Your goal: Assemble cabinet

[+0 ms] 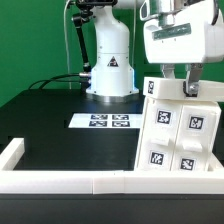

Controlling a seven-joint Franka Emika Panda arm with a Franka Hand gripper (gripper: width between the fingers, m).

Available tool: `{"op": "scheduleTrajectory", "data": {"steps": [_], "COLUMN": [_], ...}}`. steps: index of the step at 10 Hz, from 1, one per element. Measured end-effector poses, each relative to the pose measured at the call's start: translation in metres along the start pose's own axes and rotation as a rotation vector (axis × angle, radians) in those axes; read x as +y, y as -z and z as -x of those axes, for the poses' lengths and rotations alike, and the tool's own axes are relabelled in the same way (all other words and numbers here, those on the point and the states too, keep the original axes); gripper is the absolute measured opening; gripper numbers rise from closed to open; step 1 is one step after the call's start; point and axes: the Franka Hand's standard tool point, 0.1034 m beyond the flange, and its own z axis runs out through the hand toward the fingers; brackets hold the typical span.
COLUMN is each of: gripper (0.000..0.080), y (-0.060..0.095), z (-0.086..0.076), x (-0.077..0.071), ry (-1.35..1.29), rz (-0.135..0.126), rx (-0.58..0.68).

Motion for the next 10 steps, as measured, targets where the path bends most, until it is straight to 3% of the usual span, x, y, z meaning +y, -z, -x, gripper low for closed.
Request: {"op": "scheduleTrajectory", "data": {"steps": [1,3,7,10], "gripper": [0.056,0.0769,0.0797,0.0797], "y": [0.0,0.002,0.023,0.021], "z": [0.001,0.0,0.002,0.004], "x": [0.0,-0.001,-0.006,-0.005], "ry": [0.009,0.042,0.075,0.137], "rz": [0.0,-0.001,-0.036,-0.031], "rx": [-0.003,-0.008,-0.032,-0.035]}}
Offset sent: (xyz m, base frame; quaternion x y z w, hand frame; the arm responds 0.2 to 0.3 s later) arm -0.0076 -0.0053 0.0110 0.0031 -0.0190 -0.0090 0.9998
